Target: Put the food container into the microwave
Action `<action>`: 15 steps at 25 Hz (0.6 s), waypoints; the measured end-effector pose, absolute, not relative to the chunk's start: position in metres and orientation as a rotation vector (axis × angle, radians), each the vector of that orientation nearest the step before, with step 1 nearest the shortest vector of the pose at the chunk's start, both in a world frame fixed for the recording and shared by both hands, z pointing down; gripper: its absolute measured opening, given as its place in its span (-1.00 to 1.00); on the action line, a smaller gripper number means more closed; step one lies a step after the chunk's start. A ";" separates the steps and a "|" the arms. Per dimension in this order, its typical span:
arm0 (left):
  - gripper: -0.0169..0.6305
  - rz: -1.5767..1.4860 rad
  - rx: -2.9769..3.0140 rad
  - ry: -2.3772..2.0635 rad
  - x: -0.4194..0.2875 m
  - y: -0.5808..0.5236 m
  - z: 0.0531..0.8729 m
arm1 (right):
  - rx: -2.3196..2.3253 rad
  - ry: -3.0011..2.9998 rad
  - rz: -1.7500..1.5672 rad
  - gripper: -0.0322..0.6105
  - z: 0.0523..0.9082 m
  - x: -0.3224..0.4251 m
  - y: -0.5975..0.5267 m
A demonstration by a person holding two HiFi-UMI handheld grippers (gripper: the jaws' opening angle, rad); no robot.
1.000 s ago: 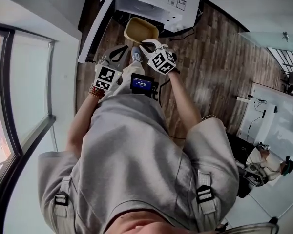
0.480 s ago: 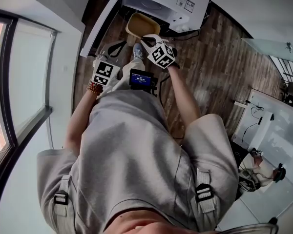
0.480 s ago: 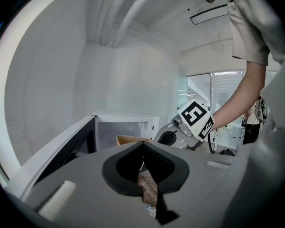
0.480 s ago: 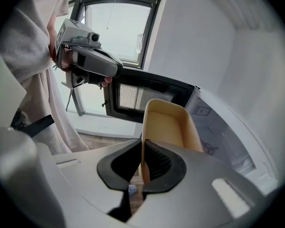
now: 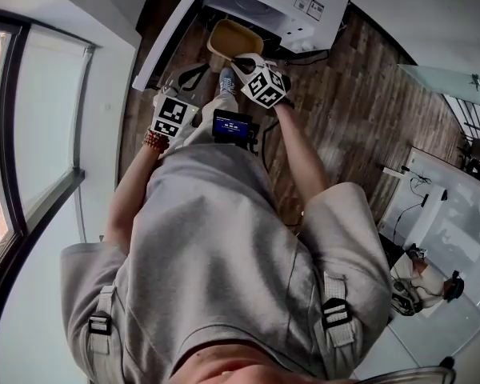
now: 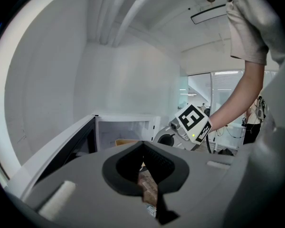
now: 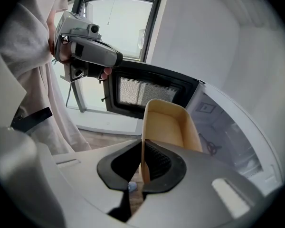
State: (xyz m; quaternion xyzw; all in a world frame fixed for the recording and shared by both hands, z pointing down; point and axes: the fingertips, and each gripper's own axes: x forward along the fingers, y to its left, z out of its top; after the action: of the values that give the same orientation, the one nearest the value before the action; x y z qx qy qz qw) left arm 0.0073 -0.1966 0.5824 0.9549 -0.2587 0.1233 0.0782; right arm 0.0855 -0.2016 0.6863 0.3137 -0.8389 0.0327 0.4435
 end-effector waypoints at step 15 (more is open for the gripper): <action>-0.96 0.379 2.856 -0.794 0.004 -0.204 0.580 | 0.773 -2.049 0.084 -0.80 0.692 0.094 -0.219</action>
State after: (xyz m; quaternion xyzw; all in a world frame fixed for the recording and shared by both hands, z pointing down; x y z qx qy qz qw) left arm 0.0041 -0.2042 0.5800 0.9529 -0.2650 0.1264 0.0766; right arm 0.0938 -0.2191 0.6921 0.3137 -0.8314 0.0339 0.4574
